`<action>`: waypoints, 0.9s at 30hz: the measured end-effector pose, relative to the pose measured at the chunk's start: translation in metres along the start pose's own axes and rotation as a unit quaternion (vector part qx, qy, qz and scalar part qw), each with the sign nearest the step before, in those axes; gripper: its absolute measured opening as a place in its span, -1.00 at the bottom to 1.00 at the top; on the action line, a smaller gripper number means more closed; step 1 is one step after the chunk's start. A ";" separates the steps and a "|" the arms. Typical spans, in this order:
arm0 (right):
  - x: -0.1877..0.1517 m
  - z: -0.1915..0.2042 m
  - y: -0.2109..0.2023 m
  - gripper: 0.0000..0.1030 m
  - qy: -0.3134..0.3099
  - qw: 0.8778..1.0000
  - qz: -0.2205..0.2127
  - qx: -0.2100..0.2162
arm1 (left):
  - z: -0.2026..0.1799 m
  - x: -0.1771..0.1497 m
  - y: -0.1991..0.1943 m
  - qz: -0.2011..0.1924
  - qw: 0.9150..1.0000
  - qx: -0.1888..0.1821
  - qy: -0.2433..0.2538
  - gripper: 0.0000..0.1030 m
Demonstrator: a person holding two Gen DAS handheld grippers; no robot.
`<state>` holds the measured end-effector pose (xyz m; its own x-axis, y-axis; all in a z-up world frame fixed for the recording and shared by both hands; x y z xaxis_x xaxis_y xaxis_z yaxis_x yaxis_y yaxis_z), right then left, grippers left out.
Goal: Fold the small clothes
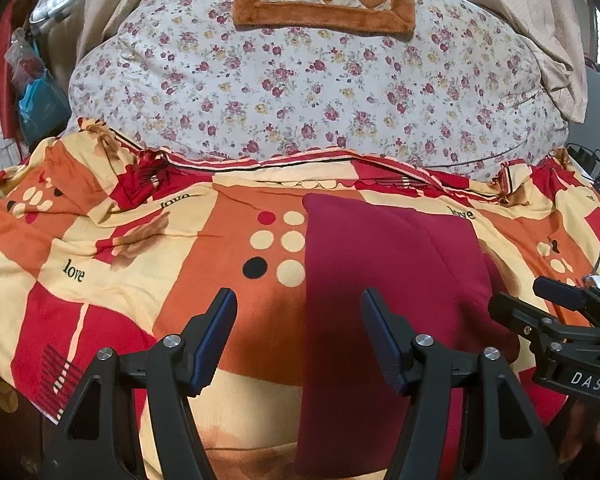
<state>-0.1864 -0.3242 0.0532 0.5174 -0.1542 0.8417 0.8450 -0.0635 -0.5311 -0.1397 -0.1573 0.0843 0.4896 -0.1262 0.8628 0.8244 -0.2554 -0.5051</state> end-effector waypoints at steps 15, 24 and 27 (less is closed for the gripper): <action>0.002 0.000 0.014 0.66 0.002 1.000 0.010 0.000 | -0.001 0.004 0.018 0.009 1.000 -0.007 0.002 -0.15; 0.006 0.001 0.022 0.66 0.003 1.000 0.014 0.001 | -0.002 0.003 0.024 0.015 1.000 -0.008 0.003 -0.15; 0.006 0.003 0.026 0.66 0.002 1.000 0.017 0.003 | -0.002 0.003 0.027 0.017 1.000 -0.009 0.004 -0.15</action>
<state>-0.1606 -0.3238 0.0447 0.5451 -0.1597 0.8230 0.8278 -0.0526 -0.5585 -0.1167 -0.1662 0.0732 0.5154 -0.1419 0.8451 0.8020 -0.2675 -0.5340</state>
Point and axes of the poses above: each gripper's, at about its wrist camera, not at the fingertips, and y roughly the way its jaws point, z to its left, x to its top, the point moved 4 cm from there along y, roughly the way its jaws point, and after that the axes turned 14 degrees about -z, right-handed, at the moved point
